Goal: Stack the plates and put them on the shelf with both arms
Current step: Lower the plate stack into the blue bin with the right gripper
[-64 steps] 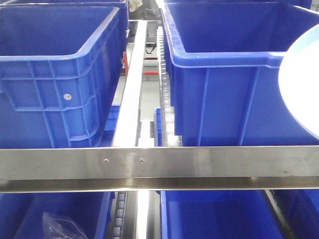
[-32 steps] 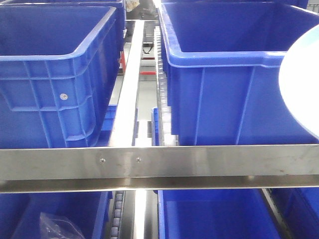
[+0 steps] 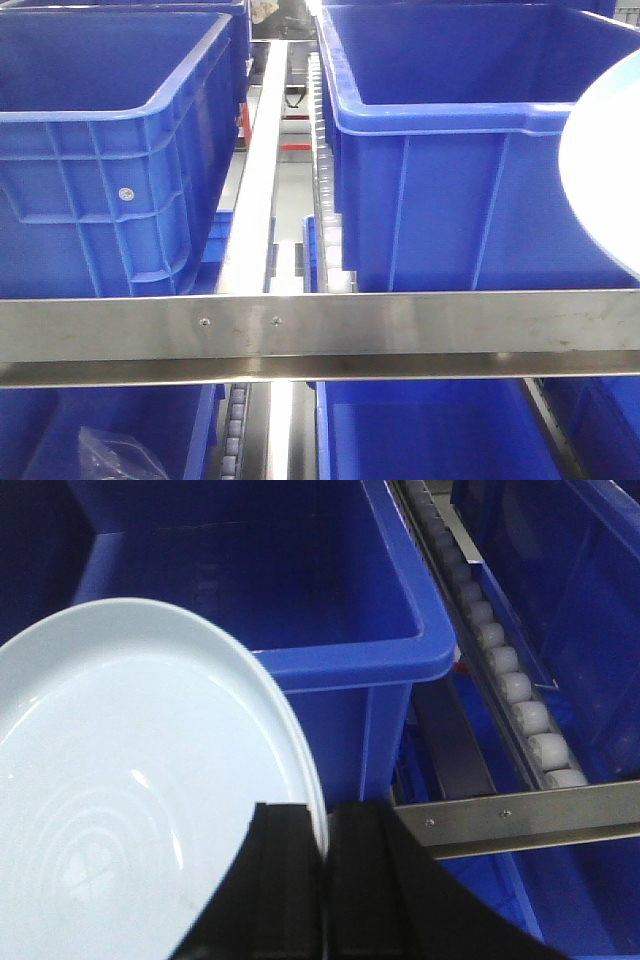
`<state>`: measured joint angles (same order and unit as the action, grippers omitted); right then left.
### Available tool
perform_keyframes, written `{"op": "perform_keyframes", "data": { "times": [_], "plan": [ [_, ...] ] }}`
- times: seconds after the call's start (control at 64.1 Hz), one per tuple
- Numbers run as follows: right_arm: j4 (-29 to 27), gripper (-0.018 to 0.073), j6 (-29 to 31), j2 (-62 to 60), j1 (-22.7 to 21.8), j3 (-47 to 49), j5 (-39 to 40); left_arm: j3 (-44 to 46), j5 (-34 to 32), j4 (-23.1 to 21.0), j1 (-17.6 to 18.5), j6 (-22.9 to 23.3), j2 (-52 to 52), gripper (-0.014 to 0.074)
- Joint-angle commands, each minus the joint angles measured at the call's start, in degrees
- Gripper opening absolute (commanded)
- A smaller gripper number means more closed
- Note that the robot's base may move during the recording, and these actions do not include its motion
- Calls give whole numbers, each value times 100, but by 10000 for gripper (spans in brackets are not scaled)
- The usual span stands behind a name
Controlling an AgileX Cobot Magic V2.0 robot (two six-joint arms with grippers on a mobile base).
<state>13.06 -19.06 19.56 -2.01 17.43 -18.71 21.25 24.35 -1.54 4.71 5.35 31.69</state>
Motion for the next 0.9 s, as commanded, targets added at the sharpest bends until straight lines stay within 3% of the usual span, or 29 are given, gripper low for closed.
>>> {"op": "perform_keyframes", "data": {
  "times": [0.0,0.234,0.406,0.889],
  "plan": [
    [36,29,-14,42,-41,196,622,173,-450,-18,23,42,28,85],
    [36,29,-14,42,-41,196,719,173,-450,-18,23,42,28,85],
    [36,29,-14,592,-41,435,1475,173,-450,-18,23,42,28,85],
    [36,34,-14,4933,-36,4267,1730,173,-450,-18,23,42,28,85]
  ]
}}
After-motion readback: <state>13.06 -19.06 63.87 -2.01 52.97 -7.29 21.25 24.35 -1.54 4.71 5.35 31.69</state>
